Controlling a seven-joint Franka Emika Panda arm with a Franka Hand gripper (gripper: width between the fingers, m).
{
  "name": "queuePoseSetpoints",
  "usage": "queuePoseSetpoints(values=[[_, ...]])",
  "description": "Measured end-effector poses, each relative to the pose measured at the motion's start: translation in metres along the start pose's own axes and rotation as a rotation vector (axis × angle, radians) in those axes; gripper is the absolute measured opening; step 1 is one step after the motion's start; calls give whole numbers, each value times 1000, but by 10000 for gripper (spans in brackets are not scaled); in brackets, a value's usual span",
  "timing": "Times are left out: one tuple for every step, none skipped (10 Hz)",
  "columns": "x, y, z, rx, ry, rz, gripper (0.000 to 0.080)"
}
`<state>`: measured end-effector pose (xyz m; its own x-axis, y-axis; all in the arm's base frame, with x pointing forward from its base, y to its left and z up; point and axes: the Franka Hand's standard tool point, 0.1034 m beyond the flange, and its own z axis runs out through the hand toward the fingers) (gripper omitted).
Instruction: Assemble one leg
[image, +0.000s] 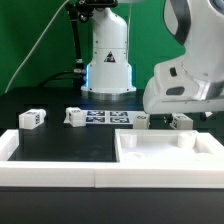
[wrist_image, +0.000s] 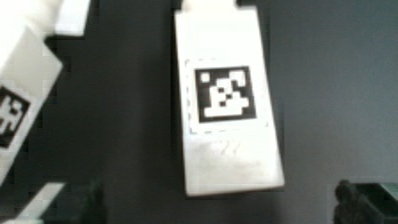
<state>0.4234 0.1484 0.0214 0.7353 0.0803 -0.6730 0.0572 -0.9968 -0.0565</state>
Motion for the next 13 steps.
queuePoseSetpoints(values=[[-2, 0, 5, -3, -69, -2, 649], [-6, 0, 11, -6, -164, -3, 649], [-6, 1, 18, -8, -249, -4, 649], [-3, 1, 23, -13, -283, -2, 649], [-2, 0, 26, -15, -271, -4, 649], [-3, 0, 27, -17, -270, 0, 649], [-3, -2, 28, -21, -269, 8, 649], [-3, -3, 28, -22, -267, 6, 649], [-3, -3, 28, -22, -268, 6, 540], [-3, -3, 28, -22, -268, 6, 404], [-3, -3, 28, -22, -268, 6, 404], [-3, -3, 28, -22, -268, 6, 291], [-3, -3, 28, -22, -268, 6, 291]])
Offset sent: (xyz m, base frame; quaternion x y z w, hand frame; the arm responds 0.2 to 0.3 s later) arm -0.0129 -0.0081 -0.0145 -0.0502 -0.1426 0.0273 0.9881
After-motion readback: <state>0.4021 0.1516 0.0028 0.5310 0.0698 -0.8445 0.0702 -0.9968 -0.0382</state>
